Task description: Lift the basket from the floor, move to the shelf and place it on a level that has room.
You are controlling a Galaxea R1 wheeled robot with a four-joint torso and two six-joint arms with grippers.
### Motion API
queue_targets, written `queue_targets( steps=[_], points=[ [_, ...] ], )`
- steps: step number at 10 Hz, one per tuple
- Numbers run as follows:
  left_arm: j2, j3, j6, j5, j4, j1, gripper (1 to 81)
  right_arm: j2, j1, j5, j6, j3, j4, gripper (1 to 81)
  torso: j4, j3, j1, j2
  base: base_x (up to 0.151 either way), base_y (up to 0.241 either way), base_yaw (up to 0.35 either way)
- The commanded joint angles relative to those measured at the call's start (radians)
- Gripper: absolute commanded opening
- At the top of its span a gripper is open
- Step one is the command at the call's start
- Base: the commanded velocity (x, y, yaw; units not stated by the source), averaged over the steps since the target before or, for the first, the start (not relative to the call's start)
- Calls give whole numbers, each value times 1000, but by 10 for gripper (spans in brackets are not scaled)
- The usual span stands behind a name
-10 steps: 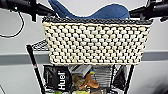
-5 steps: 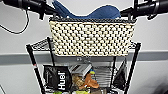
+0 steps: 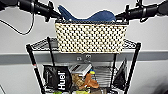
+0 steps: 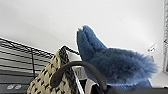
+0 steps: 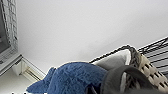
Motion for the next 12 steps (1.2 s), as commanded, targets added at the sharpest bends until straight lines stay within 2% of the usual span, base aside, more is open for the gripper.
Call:
queue_targets(
  steps=[1,3,4,8,12],
  points=[
    [86,-124,26,-43,76,-144,10,106,145,22,-76,-180,-17,10,0,0,0,0,0,0,0],
    [120,-189,26,-41,110,-129,10,176,125,-15,-111,-292,-16,10,0,0,0,0,0,0,0],
    [126,-206,27,-41,121,-114,10,190,122,-21,-118,-301,-17,10,0,0,0,0,0,0,0],
    [150,-282,32,-29,154,-55,10,227,54,-21,-123,-393,-51,10,0,0,0,0,0,0,0],
    [153,-292,36,-28,156,-49,10,219,39,-20,-132,-383,-51,10,0,0,0,0,0,0,0]
  ],
)
